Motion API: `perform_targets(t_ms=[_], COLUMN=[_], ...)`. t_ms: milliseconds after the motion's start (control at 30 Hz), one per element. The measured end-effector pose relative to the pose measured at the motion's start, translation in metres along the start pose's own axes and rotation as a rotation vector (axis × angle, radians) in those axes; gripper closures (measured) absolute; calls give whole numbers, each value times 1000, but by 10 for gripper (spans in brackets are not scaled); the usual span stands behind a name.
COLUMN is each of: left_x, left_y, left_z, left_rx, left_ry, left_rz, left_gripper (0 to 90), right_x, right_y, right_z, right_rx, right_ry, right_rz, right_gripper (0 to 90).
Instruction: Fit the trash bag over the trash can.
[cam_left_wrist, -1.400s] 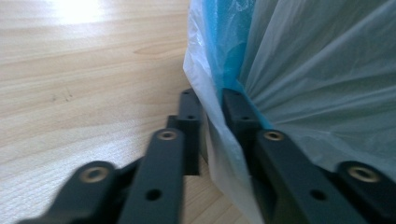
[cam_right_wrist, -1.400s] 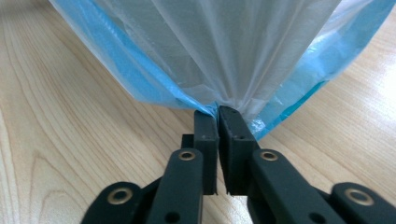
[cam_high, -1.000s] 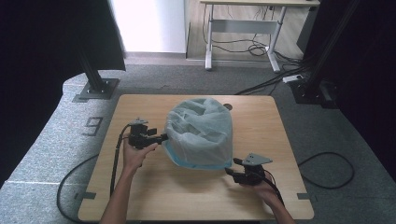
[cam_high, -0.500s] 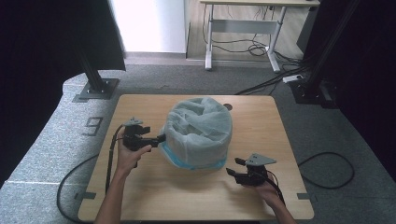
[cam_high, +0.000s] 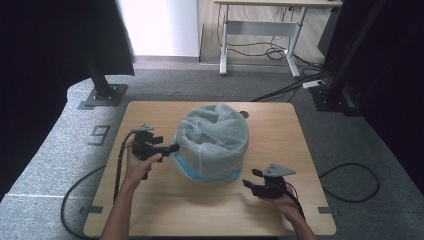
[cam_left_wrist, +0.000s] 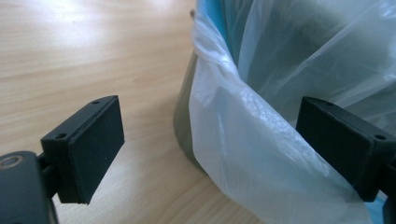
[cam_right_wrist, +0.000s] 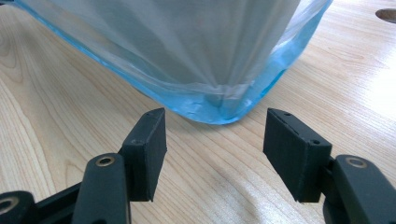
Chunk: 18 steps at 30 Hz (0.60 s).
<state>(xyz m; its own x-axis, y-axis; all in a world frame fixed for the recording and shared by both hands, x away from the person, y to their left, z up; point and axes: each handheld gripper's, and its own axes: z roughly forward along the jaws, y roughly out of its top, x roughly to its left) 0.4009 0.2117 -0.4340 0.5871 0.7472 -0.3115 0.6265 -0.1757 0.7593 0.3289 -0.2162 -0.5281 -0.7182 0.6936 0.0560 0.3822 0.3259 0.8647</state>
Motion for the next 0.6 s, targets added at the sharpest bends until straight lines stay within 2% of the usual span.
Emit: perform_targets(t_ms=[33, 100, 167, 367, 600], left_x=[-3, -5, -7, -10, -10], left_y=[0, 1, 2, 3, 10], left_z=[2, 3, 3, 0, -26], left_rx=[9, 8, 1, -8, -87], left_ry=[29, 41, 70, 77, 63], left_rz=[21, 29, 41, 55, 63], left_gripper=[81, 79, 65, 66, 116], right_x=[0, 0, 0, 0, -1], right_y=[0, 0, -1, -1, -2], right_z=[0, 0, 0, 0, 0], right_rx=[1, 6, 7, 8, 9], right_ry=[0, -5, -8, -5, -5], right_rz=[0, 2, 7, 8, 12], right_gripper=[383, 384, 386, 387, 388])
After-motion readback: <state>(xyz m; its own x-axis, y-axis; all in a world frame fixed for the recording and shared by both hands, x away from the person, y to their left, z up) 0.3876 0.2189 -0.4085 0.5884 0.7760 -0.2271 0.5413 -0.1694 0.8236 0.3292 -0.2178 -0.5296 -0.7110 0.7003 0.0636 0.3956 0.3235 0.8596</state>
